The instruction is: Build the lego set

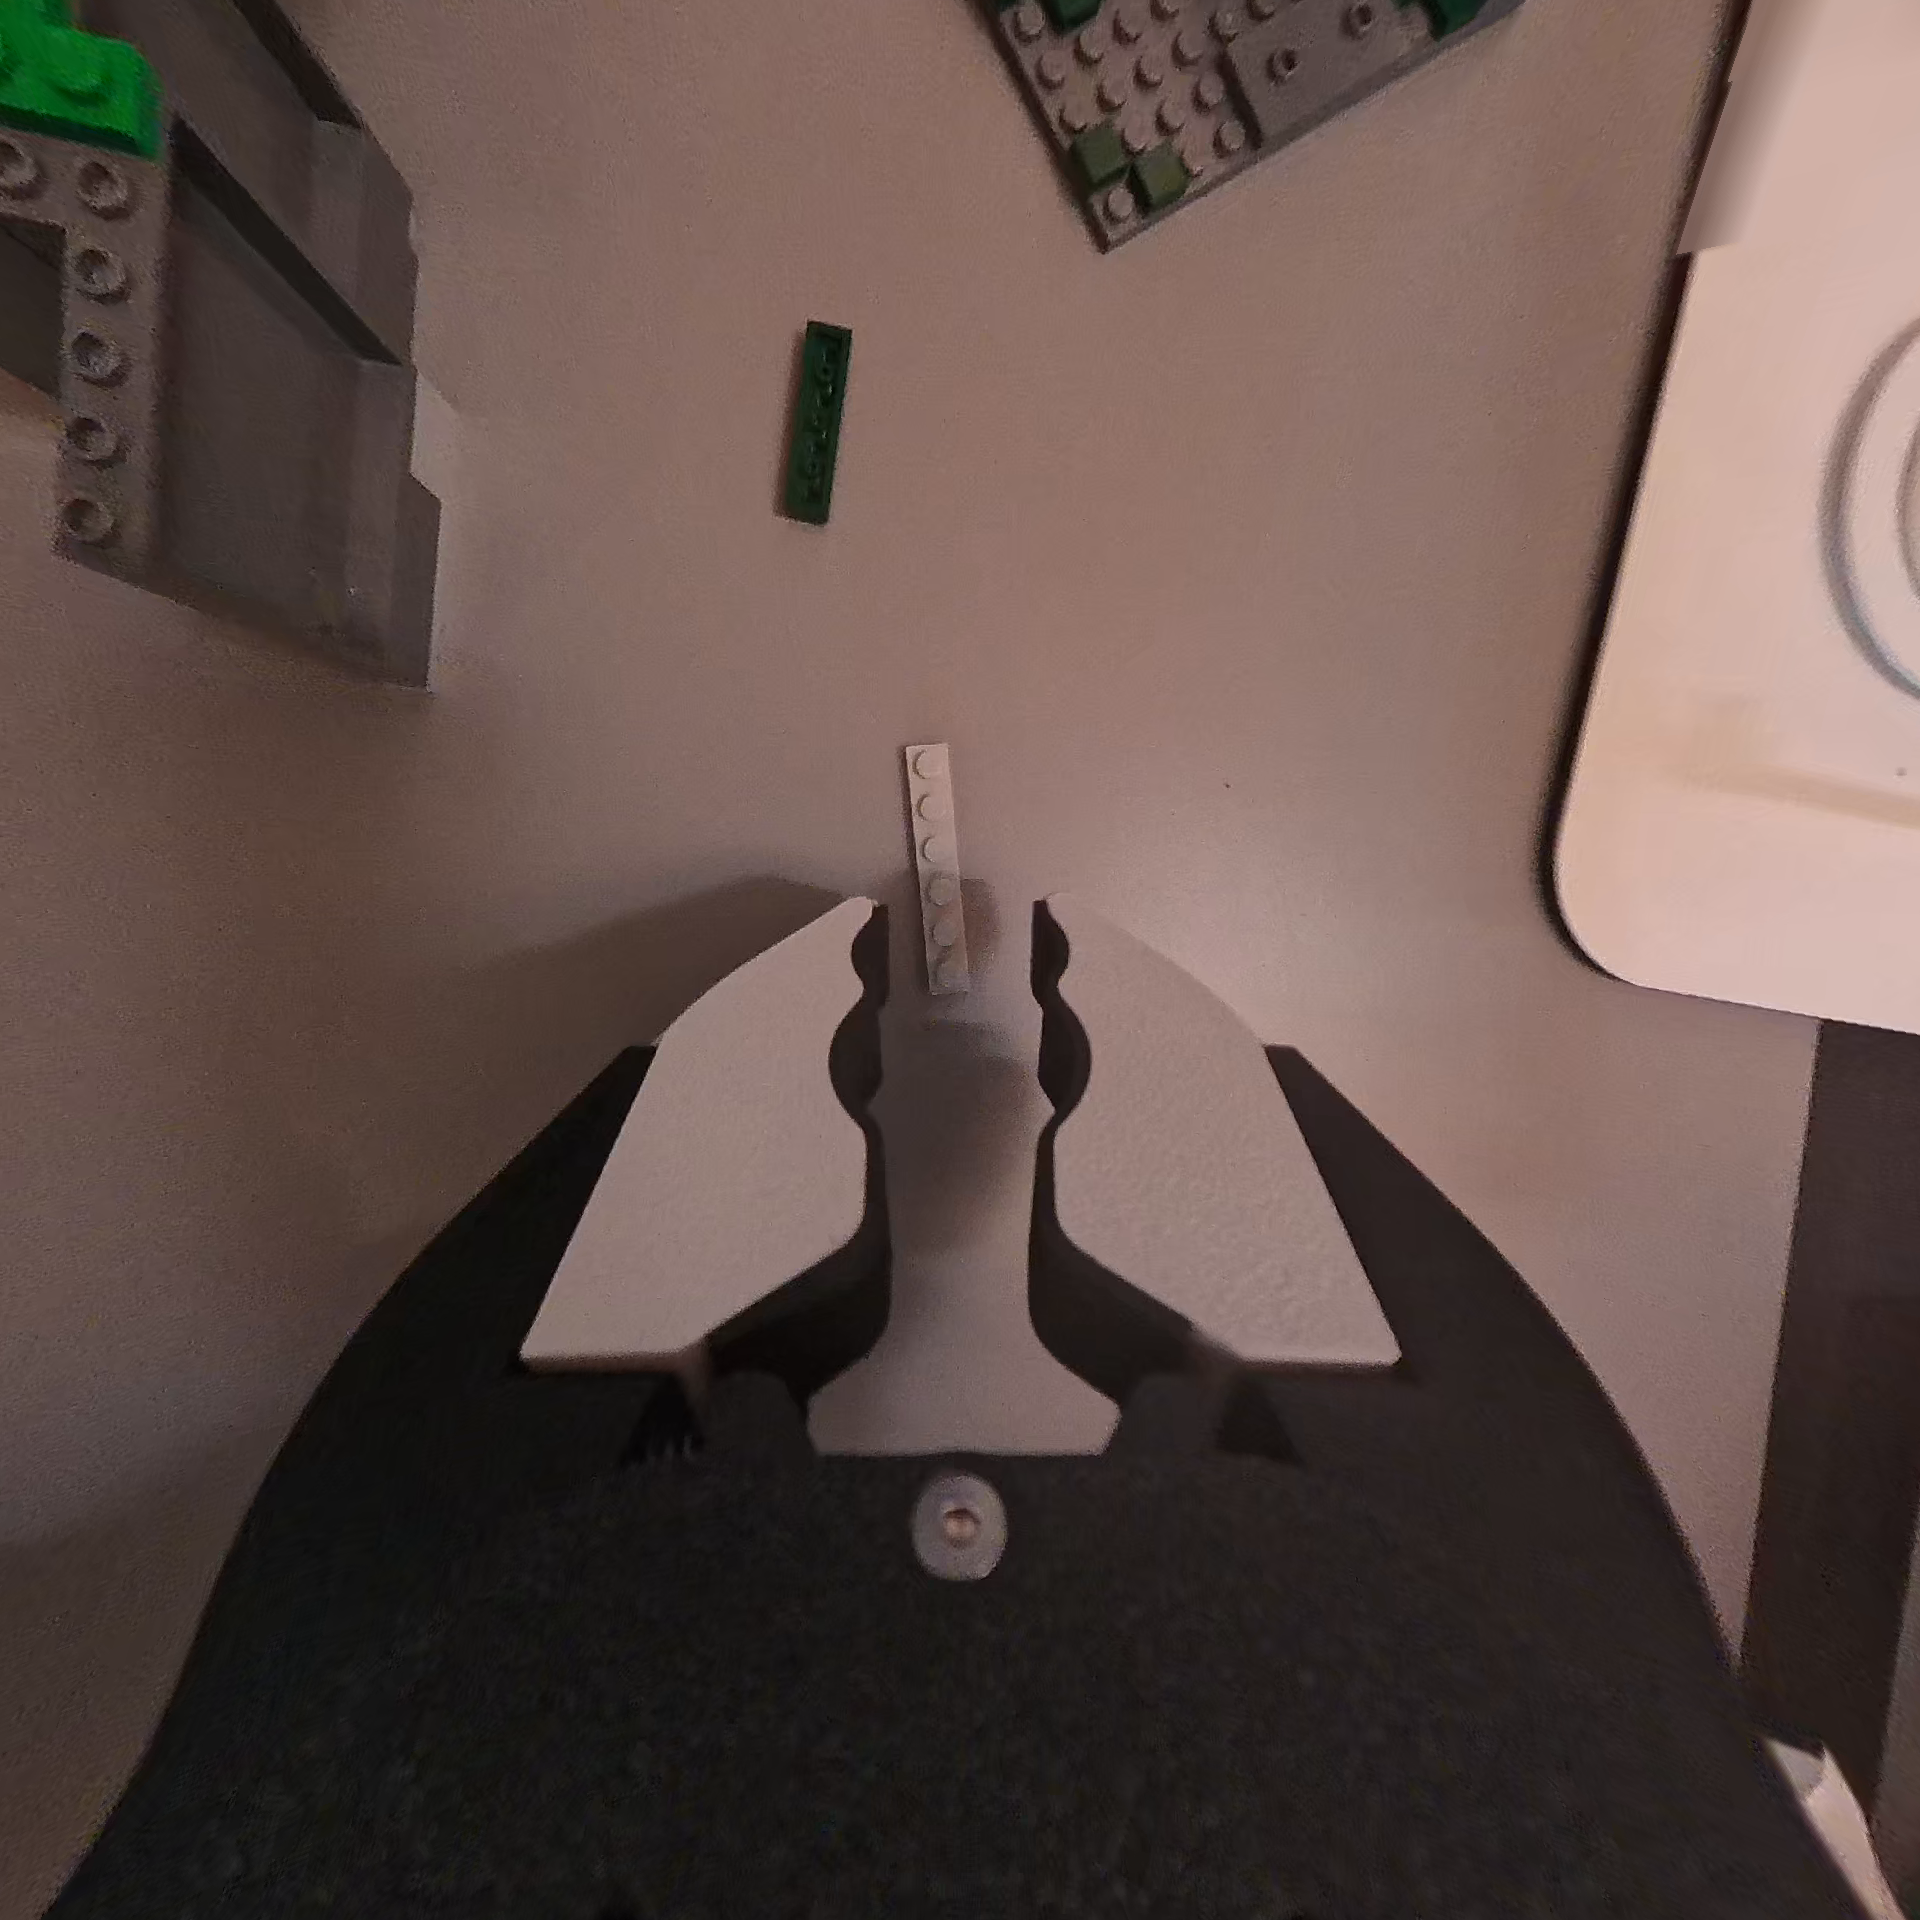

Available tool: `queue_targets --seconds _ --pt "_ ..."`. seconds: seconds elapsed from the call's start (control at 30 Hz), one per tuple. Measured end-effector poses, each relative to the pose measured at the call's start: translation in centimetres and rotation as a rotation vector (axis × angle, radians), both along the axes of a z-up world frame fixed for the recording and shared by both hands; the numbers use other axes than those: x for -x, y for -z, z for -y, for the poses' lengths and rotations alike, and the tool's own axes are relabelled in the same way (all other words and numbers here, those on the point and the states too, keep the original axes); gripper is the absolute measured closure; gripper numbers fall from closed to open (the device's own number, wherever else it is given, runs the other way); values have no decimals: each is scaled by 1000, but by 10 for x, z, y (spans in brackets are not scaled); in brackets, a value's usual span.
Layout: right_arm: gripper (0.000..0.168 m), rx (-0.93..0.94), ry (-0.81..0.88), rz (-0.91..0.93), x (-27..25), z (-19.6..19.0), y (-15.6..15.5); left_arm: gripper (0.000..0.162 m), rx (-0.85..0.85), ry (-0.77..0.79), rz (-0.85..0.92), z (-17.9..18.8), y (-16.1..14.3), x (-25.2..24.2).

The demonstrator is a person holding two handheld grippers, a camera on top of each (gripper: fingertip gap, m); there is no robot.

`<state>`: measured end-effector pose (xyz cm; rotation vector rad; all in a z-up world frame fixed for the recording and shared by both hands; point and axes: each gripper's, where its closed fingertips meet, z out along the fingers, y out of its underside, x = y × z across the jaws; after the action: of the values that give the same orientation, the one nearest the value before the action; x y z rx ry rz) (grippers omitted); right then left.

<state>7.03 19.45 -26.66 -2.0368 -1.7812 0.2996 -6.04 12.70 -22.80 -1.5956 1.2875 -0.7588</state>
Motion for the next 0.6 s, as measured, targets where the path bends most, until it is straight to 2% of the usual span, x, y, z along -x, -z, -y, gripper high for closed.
queue_targets --seconds 0.17,0.3,0.37,0.47,0.6 --pt "147 62 -12 35 3 0 13 137 0 33 -26 4 6 -5" --pt "161 115 -19 2 7 5 14 133 -5 59 -38 6 8 -9" --pt "161 123 -10 -1 7 5 15 129 -3 81 -57 7 10 -14" --pt "161 113 11 0 8 5 13 134 -23 112 -88 9 14 -20" --pt "161 85 99 -51 15 10 -9 143 -44 96 -130 14 18 -22"
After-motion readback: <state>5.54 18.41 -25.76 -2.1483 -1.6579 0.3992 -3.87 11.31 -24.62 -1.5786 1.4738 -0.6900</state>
